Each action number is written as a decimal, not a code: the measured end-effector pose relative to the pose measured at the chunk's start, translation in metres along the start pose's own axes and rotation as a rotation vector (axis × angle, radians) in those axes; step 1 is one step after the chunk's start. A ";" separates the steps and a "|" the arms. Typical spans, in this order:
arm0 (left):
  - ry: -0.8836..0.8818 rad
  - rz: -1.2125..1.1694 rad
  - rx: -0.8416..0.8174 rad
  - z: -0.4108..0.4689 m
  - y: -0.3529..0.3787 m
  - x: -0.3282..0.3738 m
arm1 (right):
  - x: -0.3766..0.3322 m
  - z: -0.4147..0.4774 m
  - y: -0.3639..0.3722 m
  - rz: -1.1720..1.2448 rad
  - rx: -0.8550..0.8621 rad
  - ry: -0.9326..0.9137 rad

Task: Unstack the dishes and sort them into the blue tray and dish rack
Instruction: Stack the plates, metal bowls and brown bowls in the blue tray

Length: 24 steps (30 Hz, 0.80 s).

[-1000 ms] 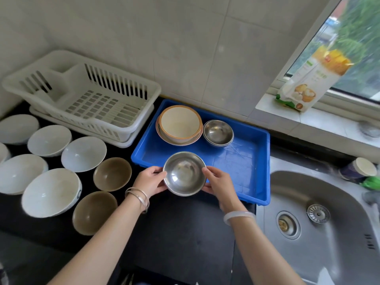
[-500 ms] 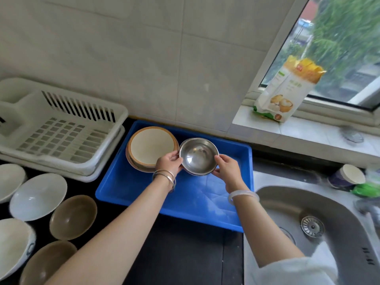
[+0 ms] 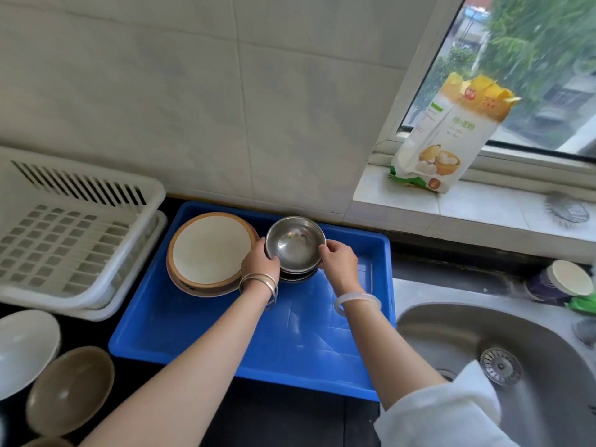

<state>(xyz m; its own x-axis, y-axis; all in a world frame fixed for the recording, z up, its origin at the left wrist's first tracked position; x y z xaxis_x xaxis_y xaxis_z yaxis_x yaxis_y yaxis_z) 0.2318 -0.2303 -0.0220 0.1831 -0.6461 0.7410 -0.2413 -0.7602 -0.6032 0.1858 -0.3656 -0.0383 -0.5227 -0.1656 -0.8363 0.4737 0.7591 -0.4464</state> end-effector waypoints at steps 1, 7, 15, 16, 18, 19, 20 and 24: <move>-0.002 0.017 -0.003 0.000 0.002 0.000 | 0.001 0.001 0.001 -0.021 0.001 -0.012; 0.023 0.028 -0.015 -0.005 0.008 -0.008 | 0.007 -0.005 0.009 -0.180 0.020 -0.103; 0.081 0.121 -0.037 -0.011 0.010 -0.019 | 0.012 -0.018 0.013 -0.161 -0.054 -0.147; 0.083 0.136 -0.041 -0.012 0.009 -0.020 | 0.011 -0.019 0.012 -0.149 -0.059 -0.147; 0.099 0.159 -0.057 -0.017 0.006 -0.021 | 0.011 -0.024 0.007 -0.169 -0.067 -0.128; 0.110 0.164 -0.069 -0.019 0.004 -0.021 | 0.012 -0.026 0.005 -0.202 -0.067 -0.108; 0.120 0.164 -0.081 -0.023 0.002 -0.022 | 0.012 -0.029 0.002 -0.245 -0.062 -0.083; 0.129 0.097 -0.130 -0.047 -0.013 -0.032 | 0.010 -0.057 -0.011 -0.310 -0.026 -0.117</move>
<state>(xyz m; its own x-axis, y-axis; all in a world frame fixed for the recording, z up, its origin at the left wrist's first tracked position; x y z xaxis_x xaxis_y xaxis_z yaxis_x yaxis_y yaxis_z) 0.1844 -0.1961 -0.0239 0.0312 -0.6956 0.7178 -0.3743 -0.6740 -0.6369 0.1354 -0.3397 -0.0239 -0.5531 -0.4613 -0.6938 0.2857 0.6772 -0.6781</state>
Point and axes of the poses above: each hand's wrist, its own z-axis towards the middle knuckle, its own y-axis out of the palm, x = y × z, the point moved 1 cm from there along z, towards the middle knuckle, and after that the axes turned 2 degrees about x, right-handed, at the moved point
